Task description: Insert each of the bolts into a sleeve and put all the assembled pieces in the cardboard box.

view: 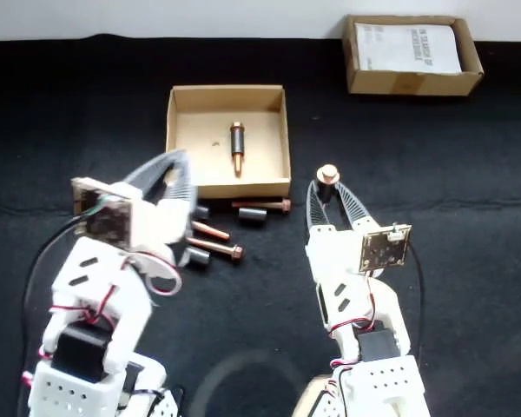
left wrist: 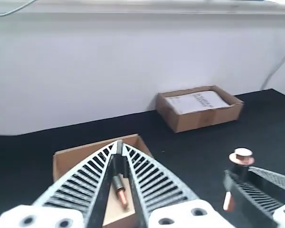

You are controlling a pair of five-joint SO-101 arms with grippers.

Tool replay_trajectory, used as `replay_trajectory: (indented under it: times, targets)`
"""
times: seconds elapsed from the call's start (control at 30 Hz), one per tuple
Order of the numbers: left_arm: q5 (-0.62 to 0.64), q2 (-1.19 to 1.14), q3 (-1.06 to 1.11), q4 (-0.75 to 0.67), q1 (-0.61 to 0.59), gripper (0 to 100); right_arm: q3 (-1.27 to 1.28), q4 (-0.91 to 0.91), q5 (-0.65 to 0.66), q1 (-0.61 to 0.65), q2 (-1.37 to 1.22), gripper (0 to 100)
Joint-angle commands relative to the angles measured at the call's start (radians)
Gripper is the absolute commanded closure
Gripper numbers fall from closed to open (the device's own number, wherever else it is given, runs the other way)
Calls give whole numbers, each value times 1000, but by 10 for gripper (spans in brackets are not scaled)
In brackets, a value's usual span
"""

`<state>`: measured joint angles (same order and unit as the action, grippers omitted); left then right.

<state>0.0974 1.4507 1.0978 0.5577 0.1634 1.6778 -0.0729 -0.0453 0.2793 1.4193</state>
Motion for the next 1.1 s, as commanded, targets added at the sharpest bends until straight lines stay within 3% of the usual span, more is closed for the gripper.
replay_trajectory:
  times: [0.0, 0.1, 0.27, 0.67, 0.97, 1.07]
  targets:
    - [-3, 104, 137, 3, -159, 991, 28, 101, -20, 2, 15, 991]
    - [-3, 222, 268, 5, -282, 991, -54, 211, -106, 2, 10, 991]
    - [-3, 380, 476, -2, -394, 991, -174, 331, -121, 10, 8, 991]
    - [3, 348, 599, 8, -421, 991, -348, 426, -118, 124, -15, 991]
    - [3, 348, 599, 292, -420, 991, -656, 426, -123, 131, -470, 991]
    - [3, 348, 599, 305, -421, 991, -791, 427, -123, 133, -642, 991]
